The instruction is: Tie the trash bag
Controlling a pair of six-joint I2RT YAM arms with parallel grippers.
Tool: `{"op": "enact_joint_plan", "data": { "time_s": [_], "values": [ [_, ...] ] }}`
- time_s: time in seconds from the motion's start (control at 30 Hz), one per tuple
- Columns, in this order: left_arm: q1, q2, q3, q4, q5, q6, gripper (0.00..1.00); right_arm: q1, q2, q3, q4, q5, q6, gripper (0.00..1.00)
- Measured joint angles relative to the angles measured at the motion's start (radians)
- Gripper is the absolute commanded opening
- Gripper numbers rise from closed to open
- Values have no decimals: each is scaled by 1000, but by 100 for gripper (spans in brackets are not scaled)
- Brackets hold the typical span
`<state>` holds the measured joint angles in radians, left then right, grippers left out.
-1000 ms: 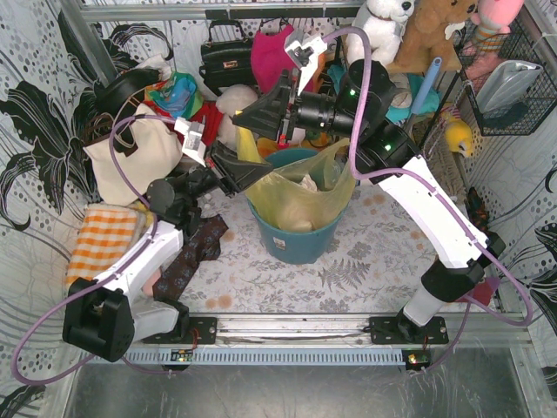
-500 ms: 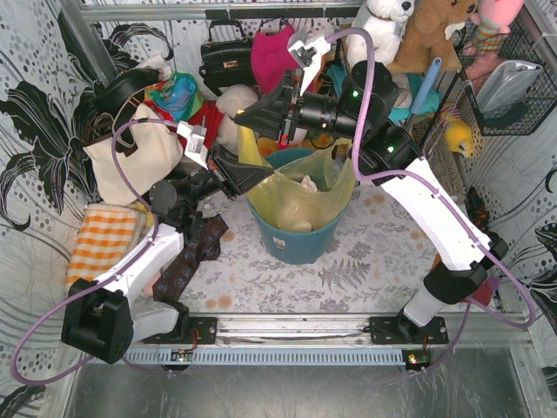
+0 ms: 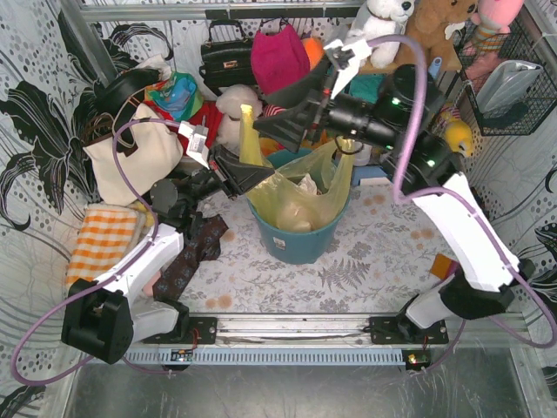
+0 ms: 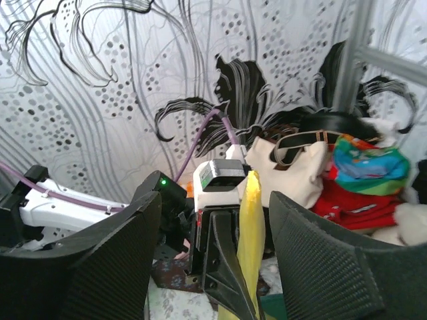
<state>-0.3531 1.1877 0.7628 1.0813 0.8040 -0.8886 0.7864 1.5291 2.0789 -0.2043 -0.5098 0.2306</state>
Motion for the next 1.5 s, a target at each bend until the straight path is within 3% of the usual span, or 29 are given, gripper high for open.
{"op": "enact_joint_plan", "data": {
  "time_s": [0.27, 0.57, 0.73, 0.97, 1.13, 1.33, 1.5],
  "values": [
    [0, 0, 0, -3, 0, 0, 10, 0, -174, -10, -149, 206, -93, 63],
    [0, -7, 0, -7, 0, 2, 14, 1, -363, -153, -293, 437, -113, 55],
    [0, -22, 0, -28, 0, 7, 16, 1, -380, -169, -359, 528, -98, 58],
    [0, -46, 1, -61, -2, 24, 20, 1, -380, -200, -428, 567, -63, 48],
    [0, -57, 8, -101, -5, 43, 31, 1, -380, -200, -446, 567, -47, 51],
    [0, -99, 37, -214, -34, 107, 46, 1, -380, -198, -484, 572, -35, 37],
    [0, -160, 127, -381, -62, 212, 51, 1, -378, -198, -496, 579, -28, 18]
  ]
}}
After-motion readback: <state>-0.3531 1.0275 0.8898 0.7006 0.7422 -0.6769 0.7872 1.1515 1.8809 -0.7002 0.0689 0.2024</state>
